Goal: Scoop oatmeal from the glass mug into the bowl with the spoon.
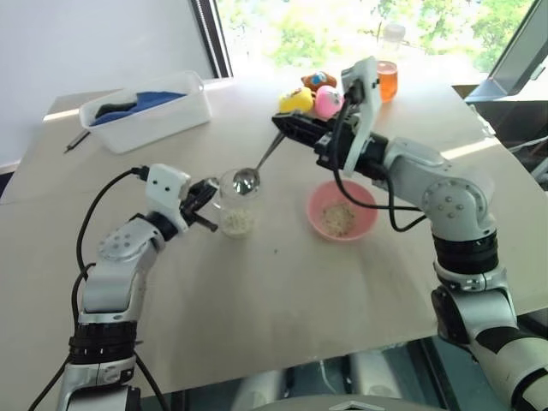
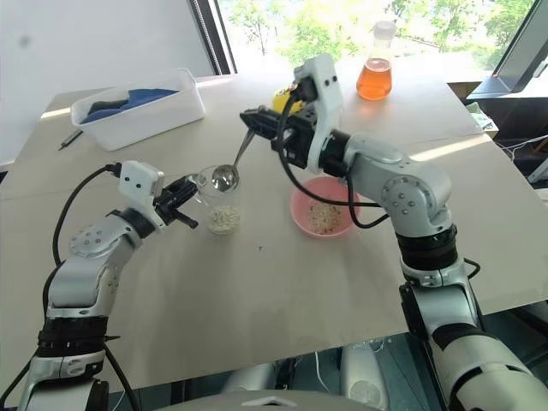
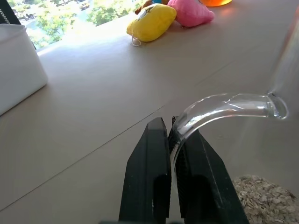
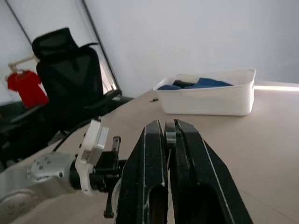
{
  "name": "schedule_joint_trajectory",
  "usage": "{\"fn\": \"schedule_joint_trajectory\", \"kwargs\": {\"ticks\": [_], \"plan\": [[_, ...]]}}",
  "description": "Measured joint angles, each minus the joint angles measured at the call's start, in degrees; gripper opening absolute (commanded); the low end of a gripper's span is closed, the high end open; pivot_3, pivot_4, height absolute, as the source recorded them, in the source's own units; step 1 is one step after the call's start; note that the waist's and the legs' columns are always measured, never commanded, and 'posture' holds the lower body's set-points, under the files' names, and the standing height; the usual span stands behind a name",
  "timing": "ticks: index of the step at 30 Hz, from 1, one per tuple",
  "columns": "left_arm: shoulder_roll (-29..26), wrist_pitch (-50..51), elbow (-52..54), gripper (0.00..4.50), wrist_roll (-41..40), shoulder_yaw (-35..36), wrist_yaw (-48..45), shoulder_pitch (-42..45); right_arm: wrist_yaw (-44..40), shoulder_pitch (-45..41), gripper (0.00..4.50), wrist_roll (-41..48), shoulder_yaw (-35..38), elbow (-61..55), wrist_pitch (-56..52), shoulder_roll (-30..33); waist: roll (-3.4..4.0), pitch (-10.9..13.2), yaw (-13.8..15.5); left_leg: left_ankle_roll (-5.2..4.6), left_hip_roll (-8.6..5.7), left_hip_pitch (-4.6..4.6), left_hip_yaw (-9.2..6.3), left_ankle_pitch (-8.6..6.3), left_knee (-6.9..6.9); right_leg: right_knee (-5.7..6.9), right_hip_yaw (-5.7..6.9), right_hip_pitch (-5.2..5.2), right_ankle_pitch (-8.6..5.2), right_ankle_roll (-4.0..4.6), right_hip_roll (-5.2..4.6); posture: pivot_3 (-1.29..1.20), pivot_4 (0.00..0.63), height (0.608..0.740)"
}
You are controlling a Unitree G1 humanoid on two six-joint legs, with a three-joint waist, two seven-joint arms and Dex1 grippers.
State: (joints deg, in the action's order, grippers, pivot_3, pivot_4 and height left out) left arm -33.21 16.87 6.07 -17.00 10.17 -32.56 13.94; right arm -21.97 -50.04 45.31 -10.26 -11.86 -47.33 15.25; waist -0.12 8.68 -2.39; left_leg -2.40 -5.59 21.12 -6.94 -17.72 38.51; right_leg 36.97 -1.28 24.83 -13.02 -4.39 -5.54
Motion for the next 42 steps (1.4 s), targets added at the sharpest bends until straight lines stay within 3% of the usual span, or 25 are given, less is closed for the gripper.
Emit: {"fn": "schedule_joint_trajectory", "kwargs": {"ticks": [5,10,16,26,42], "plan": [[1.02,-2.19,-0.54,0.01,0.72,-1.05,-0.33,1.1,-2.27,-0.95,0.0,-6.64,-5.97,2.45,0.35,-2.96,0.0,0.0,-0.07,0.01,0.0,0.06,-0.02,0.01,0.01,-0.01,0.02,0.05,0.0,0.0,0.0,0.0,0.15,0.74],[2.08,-4.69,-1.01,0.01,1.58,-2.3,-1.31,0.41,-7.92,-2.79,0.0,-18.6,-13.6,7.66,9.12,-1.63,-0.01,0.0,-0.05,0.02,-0.03,0.11,-0.04,0.01,0.04,-0.03,0.05,0.11,0.0,0.0,-0.01,0.0,0.15,0.74],[2.37,-5.85,-1.05,0.01,2.17,-2.15,-1.21,-0.01,-11.63,-1.83,0.0,-22.36,-14.72,8.53,12.24,-3.03,-0.01,-0.01,-0.04,0.05,-0.02,0.11,-0.05,0.03,0.06,0.01,0.04,0.1,0.0,0.0,0.0,0.0,0.15,0.74],[2.76,-8.6,-2.24,0.01,2.31,-1.89,-1.98,-0.63,-4.0,-0.49,0.0,-12.59,0.64,7.72,-12.65,-10.31,-0.01,-0.01,-0.04,0.06,-0.02,0.1,-0.06,0.03,0.06,0.06,0.03,0.1,0.0,0.0,0.0,0.0,0.15,0.74],[5.48,-10.97,-6.16,0.01,3.94,-3.47,-1.36,2.44,3.76,-9.82,0.0,-6.77,15.48,11.96,-22.81,-12.39,0.0,-0.01,0.08,0.06,-0.06,0.11,-0.07,0.04,0.16,0.17,0.04,0.08,0.0,0.0,-0.04,0.0,0.15,0.74]]}}
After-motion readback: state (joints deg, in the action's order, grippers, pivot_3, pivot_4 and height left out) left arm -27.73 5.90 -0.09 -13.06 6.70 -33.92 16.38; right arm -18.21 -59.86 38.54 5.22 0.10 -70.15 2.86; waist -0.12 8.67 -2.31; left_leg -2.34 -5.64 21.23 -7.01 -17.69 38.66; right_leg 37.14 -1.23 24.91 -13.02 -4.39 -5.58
